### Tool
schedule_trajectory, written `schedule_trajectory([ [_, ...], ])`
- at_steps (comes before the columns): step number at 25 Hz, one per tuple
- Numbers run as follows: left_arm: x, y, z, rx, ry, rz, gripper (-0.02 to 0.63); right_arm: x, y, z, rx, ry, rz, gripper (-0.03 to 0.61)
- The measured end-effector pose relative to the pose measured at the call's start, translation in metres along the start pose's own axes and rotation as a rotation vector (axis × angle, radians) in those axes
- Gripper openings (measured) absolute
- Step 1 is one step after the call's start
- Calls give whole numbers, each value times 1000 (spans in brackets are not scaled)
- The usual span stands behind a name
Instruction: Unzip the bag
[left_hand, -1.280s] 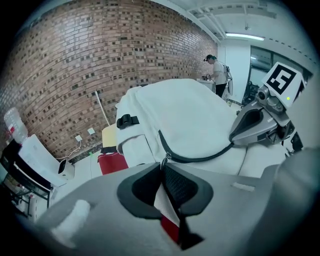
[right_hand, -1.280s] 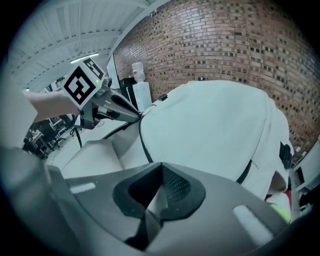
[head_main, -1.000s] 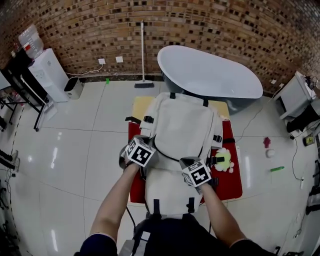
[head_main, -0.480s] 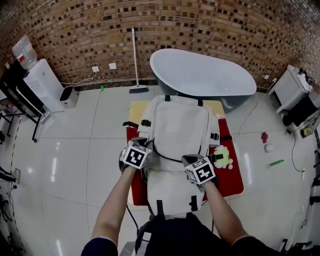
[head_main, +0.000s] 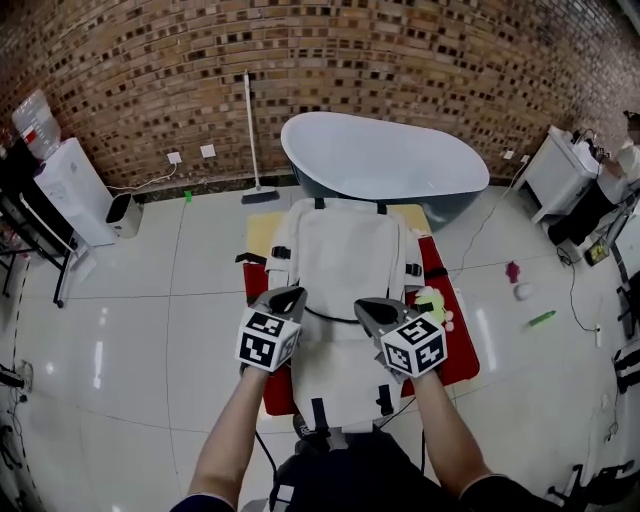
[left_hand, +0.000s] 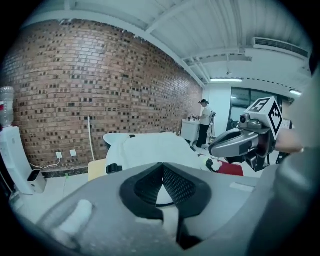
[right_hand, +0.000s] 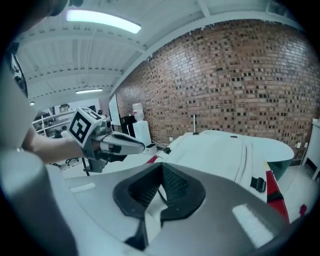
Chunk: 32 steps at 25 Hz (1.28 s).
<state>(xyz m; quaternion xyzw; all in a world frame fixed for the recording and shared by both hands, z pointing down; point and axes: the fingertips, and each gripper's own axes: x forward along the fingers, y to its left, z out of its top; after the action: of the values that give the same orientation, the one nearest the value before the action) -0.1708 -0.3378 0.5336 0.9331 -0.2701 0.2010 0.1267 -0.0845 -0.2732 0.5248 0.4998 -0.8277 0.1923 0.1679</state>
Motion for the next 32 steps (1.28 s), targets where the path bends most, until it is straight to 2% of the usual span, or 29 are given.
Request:
schedule_trajectory([
  [3,-8,-20,22,4,-59,-5,3,-15,5,26,-2,-91,13,-2],
  [6,-17,-46,35,-29,-114,-12,3,-35,8,39,9,-156,27,-2],
  [14,-28,-103,55,-53,-177,-49,3,-68,6,58,-25,-266,81,-2],
  [23,-37,-112,75,-27,-227,-39,3,-80,17,81,-76,-333,139,-2],
  [32,-40,-115,78,-29,-231,-42,3,-82,19,87,-83,-343,161,-2],
])
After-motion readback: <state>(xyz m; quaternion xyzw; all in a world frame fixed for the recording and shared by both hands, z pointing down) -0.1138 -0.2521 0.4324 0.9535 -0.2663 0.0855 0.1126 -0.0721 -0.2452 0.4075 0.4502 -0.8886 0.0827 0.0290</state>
